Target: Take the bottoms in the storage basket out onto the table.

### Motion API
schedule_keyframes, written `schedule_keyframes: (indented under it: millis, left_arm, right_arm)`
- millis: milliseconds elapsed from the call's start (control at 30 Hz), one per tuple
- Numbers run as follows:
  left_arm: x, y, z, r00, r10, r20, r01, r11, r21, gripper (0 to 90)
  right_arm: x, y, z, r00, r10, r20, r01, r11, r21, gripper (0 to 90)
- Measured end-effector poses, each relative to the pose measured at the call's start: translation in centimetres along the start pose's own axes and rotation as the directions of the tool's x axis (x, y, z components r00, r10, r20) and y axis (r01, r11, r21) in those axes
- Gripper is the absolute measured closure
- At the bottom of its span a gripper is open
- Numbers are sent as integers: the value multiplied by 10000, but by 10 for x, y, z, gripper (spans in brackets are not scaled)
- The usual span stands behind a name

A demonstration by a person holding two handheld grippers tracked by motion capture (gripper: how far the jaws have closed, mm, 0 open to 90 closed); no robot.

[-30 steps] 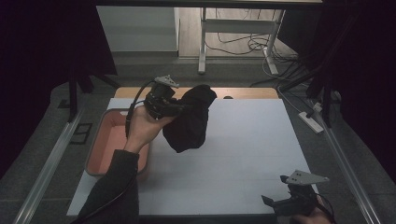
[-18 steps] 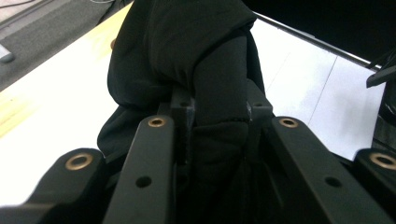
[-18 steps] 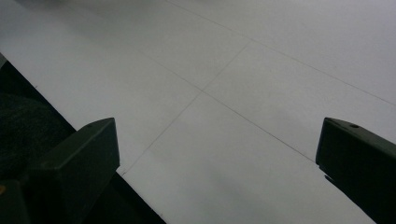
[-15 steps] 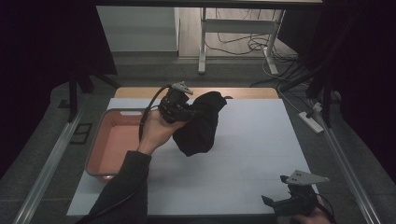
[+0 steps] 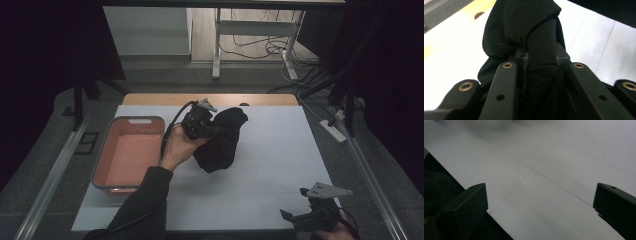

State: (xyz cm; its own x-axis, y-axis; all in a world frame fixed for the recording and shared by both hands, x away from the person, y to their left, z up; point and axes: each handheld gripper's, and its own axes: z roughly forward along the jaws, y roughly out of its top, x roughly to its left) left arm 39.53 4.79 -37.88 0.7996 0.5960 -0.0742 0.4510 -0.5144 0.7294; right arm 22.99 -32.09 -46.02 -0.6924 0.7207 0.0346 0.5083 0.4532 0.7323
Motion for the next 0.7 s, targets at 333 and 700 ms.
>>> schedule_keyframes:
  millis: [333, 700]
  left_arm:
    - [-2, -14, 32, 9997, -220, 140, 214, 9987, 456, 712]
    - [0, -30, 59, 9983, -476, 327, 441, 9939, 1009, 711]
  right_arm:
    - [0, 0, 0, 10000, -23, -28, 23, 10000, -2, 0]
    - [0, 0, 0, 10000, -41, -43, 41, 10000, -3, 0]
